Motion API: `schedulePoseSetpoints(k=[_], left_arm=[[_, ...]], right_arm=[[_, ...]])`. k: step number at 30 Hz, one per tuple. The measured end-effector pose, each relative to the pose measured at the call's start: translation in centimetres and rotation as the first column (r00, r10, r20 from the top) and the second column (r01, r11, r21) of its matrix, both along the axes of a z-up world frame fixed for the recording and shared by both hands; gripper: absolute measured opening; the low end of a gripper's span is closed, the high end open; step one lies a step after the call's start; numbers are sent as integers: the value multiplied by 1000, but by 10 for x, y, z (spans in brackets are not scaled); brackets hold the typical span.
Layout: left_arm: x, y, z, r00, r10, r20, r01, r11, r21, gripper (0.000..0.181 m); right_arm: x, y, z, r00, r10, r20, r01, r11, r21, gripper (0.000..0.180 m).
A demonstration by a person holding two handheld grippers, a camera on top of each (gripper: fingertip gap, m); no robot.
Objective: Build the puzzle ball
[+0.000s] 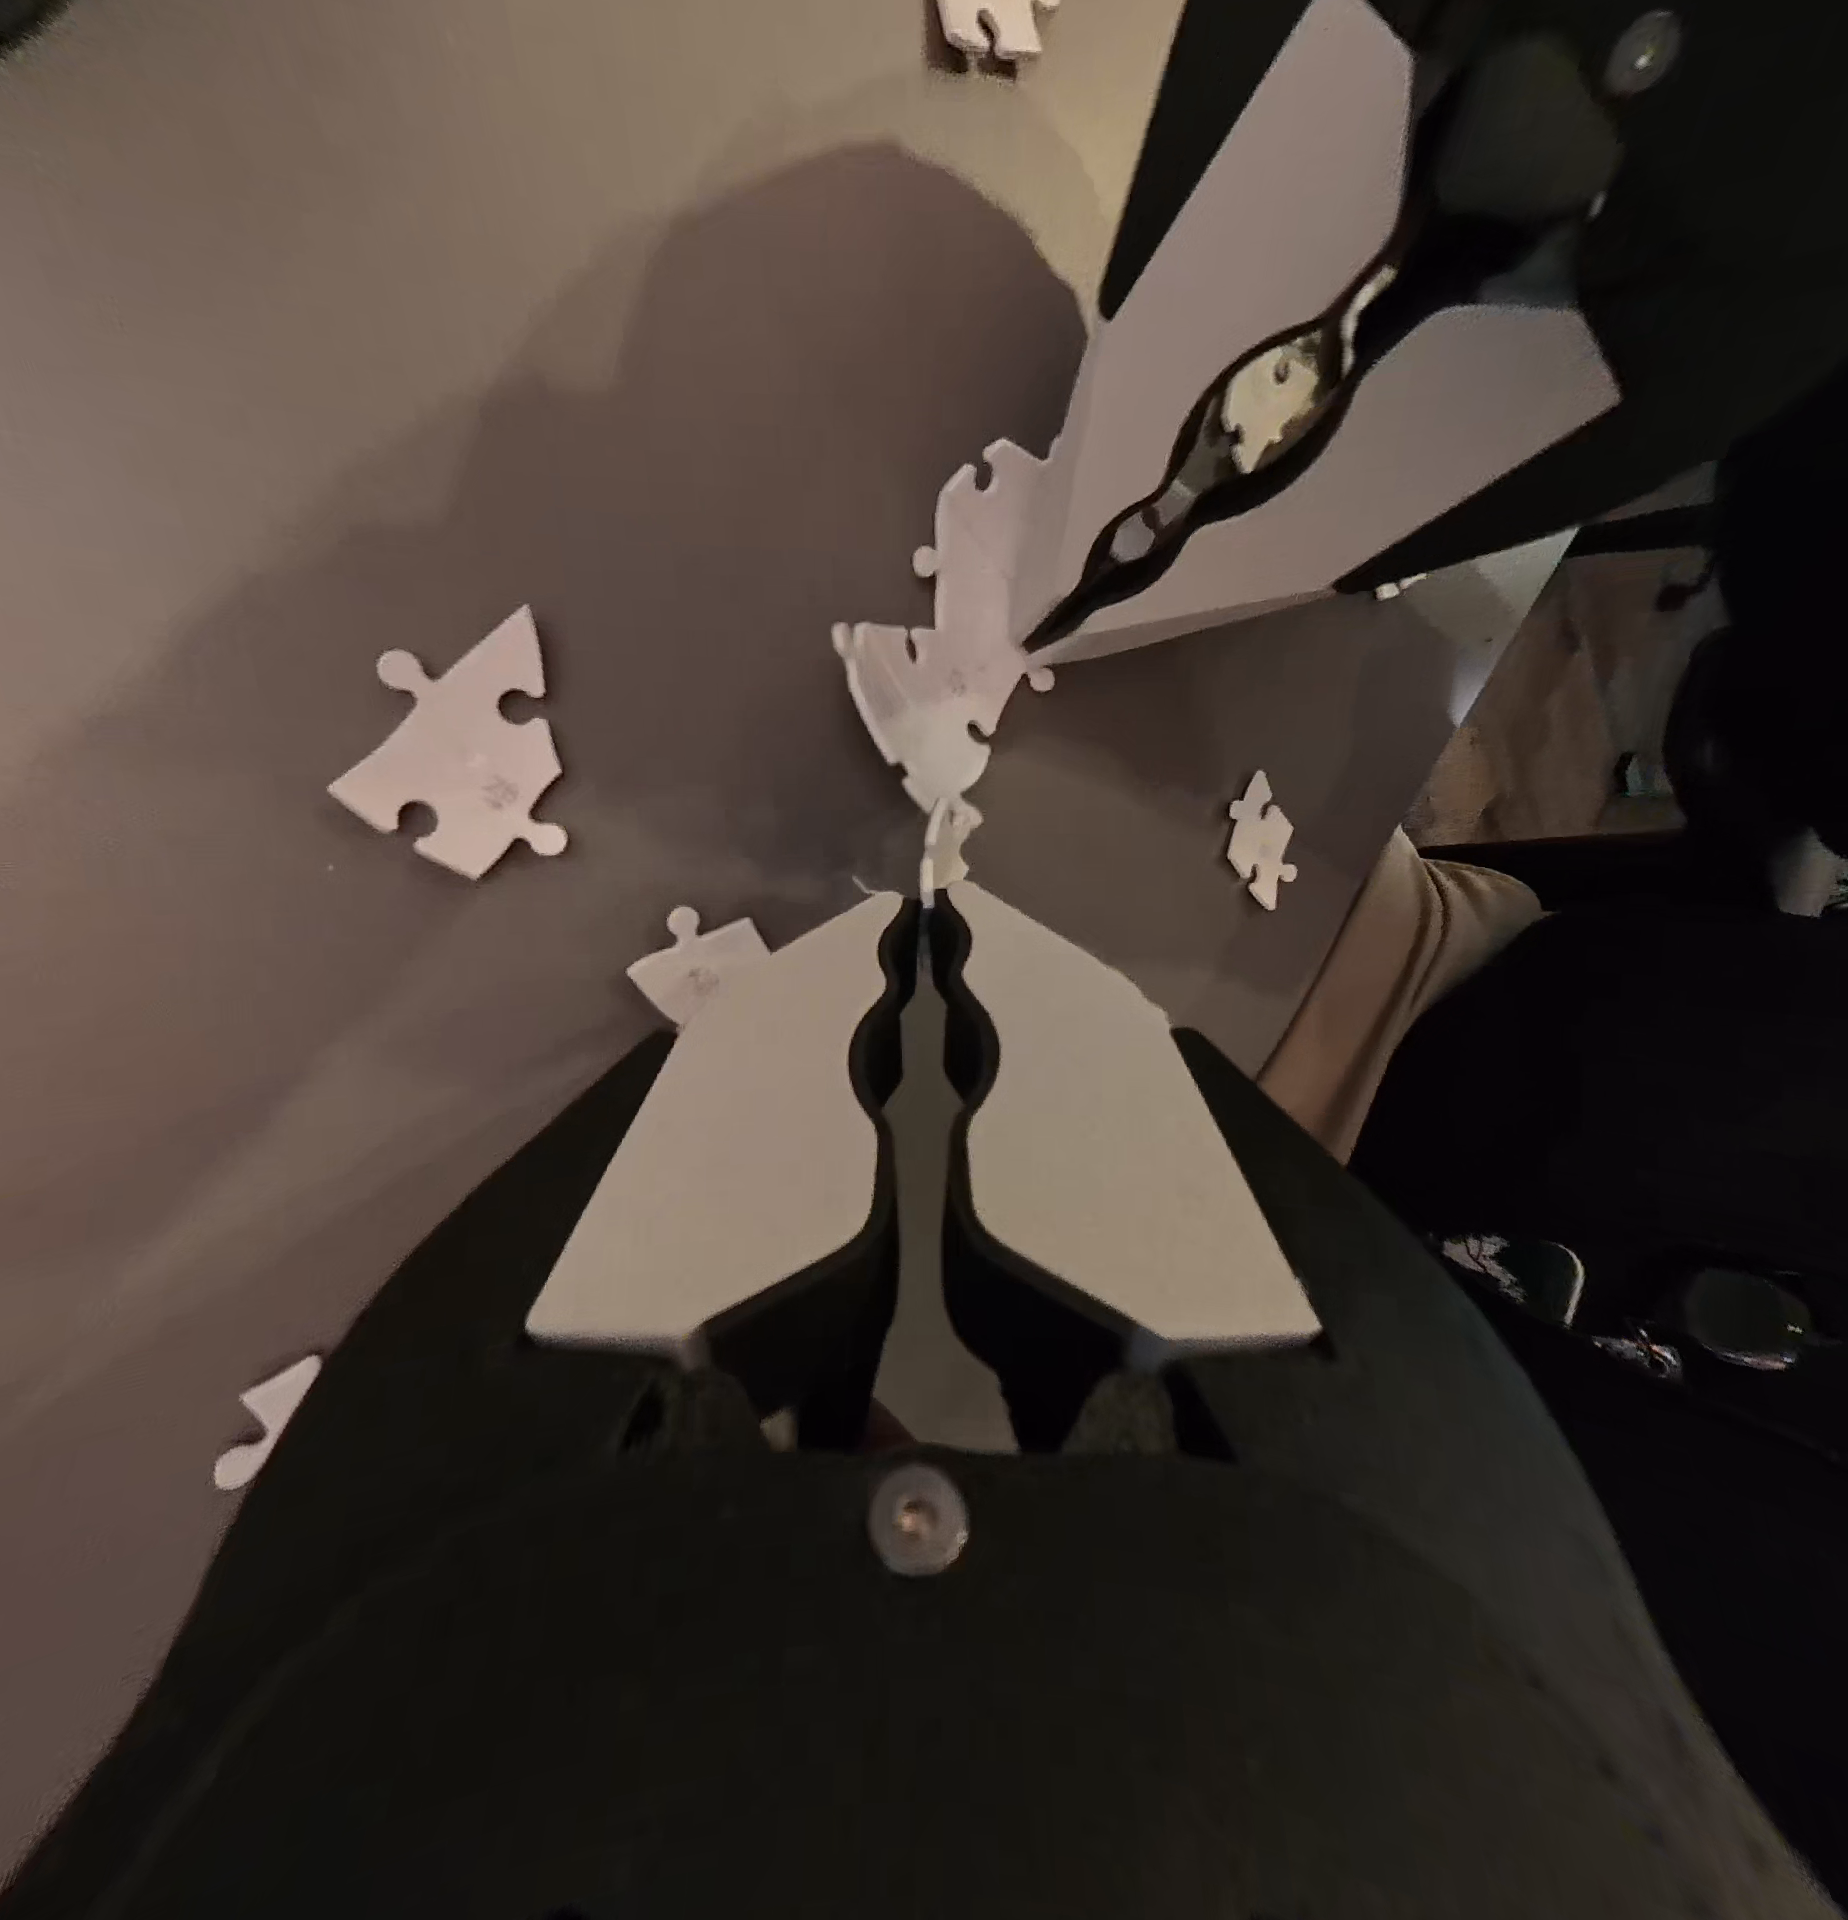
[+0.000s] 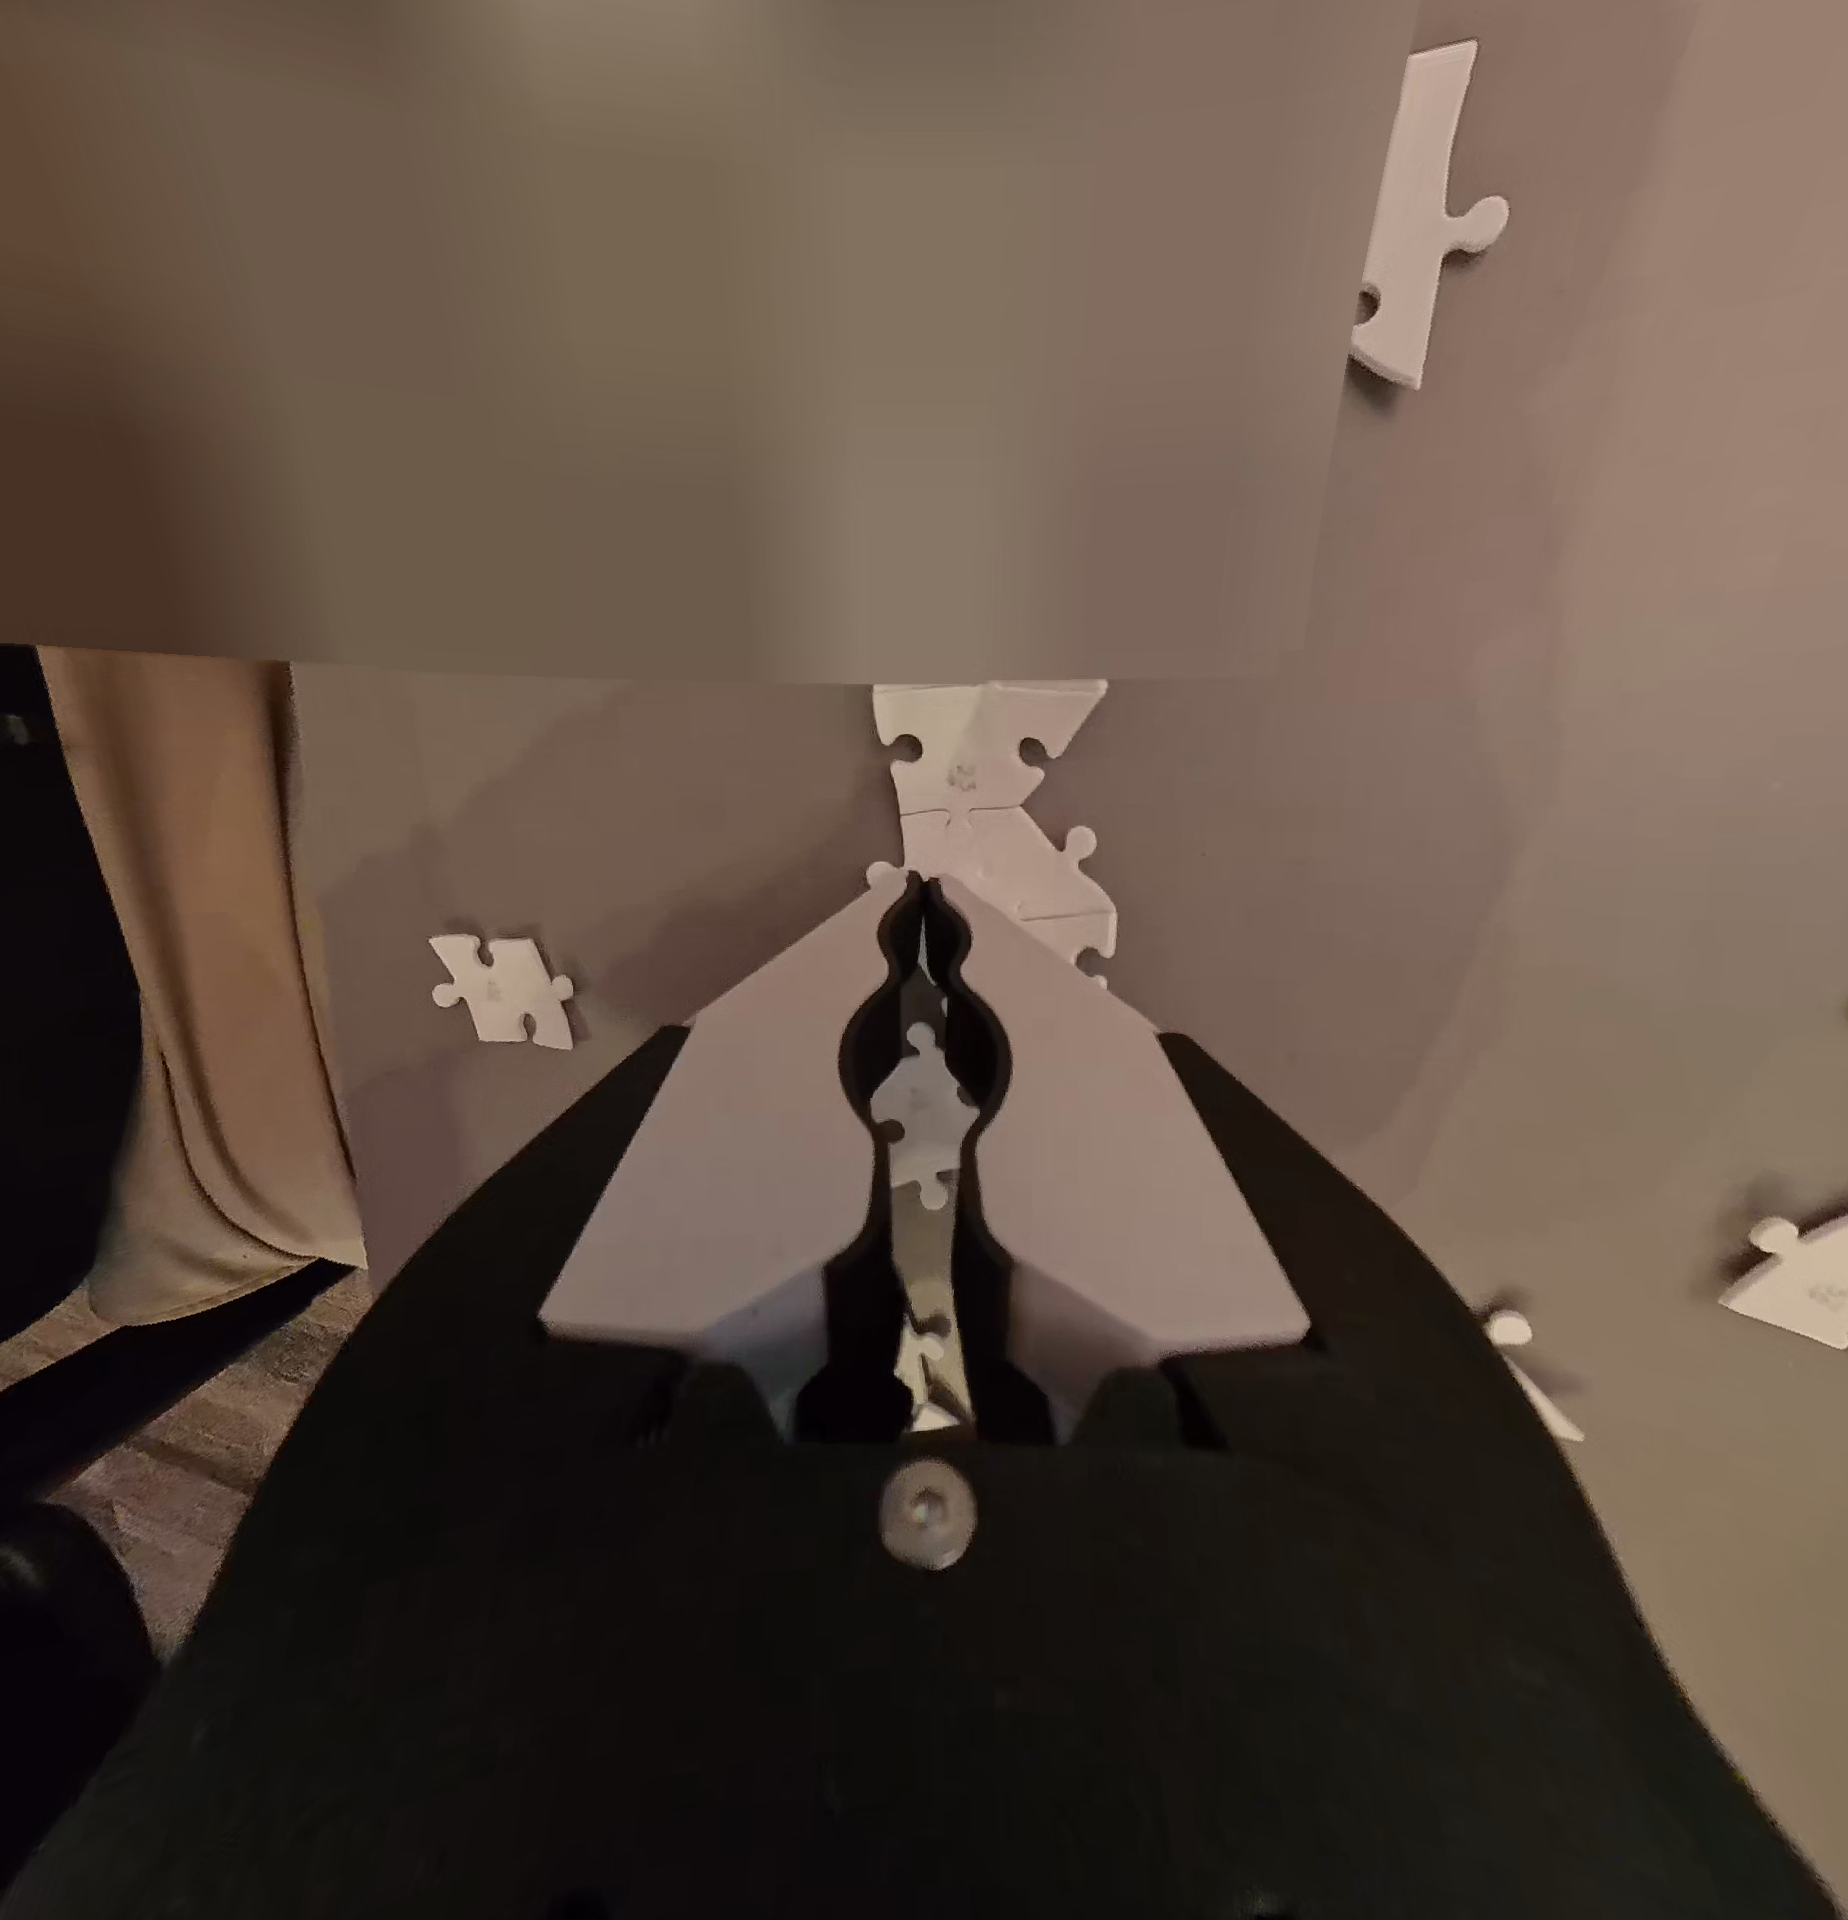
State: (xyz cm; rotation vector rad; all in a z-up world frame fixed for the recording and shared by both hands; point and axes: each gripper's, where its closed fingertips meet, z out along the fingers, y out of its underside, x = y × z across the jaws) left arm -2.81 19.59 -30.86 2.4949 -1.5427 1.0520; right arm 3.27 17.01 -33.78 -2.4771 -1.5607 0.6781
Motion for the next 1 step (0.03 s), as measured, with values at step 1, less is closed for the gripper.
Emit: schedulePoseSetpoints(k=[1], left_arm=[[1,2,1,1000,5,2,-5,1000,-2,2]], right_arm=[[1,0,0,1000,4,14,-4,1000,5,0]])
